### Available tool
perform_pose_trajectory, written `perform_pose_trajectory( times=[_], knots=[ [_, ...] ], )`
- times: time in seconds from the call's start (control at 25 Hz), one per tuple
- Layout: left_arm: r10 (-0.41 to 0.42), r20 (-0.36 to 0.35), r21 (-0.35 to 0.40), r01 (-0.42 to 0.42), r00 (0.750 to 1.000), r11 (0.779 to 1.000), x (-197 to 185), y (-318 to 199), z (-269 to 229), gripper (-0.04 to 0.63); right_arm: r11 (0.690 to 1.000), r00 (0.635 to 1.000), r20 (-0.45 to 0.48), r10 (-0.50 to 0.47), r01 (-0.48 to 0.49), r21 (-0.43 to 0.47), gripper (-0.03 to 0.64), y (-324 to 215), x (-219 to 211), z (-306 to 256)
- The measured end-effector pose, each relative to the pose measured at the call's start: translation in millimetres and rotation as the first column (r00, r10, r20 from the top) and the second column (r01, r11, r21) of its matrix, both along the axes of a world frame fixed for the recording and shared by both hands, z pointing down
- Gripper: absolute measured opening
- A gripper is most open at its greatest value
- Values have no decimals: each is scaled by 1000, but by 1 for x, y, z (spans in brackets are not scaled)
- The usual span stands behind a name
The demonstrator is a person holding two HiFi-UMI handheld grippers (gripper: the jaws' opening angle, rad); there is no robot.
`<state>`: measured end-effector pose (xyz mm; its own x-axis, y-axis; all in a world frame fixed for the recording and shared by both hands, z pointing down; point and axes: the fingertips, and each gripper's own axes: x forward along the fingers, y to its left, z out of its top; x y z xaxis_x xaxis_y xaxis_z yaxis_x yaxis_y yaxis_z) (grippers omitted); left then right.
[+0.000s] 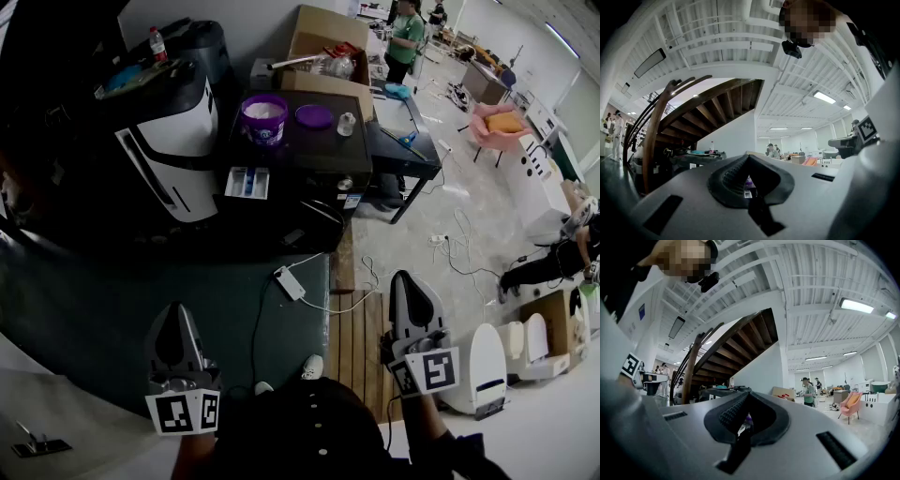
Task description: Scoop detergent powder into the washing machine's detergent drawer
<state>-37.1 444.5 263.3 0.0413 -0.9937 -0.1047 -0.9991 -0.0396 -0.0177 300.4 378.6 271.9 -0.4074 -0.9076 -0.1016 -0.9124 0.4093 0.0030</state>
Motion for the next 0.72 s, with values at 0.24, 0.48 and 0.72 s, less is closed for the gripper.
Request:
perform_pose_trajectory(
  times=[0.24,0.48,0.72],
  knots=[
    [-1,-1,-2,1,1000,1000,1,-1,1,14,1000,1000,-9,-2,2,-7,28,0,0,1],
    [0,-1,-3,0,1000,1000,1,-1,2,14,1000,999,37,12,-12,6,28,1,4,-3],
    [1,-2,-7,-1,1000,1000,3,-2,3,14,1000,1000,19,-13,13,16,28,3,-1,-3]
  ],
)
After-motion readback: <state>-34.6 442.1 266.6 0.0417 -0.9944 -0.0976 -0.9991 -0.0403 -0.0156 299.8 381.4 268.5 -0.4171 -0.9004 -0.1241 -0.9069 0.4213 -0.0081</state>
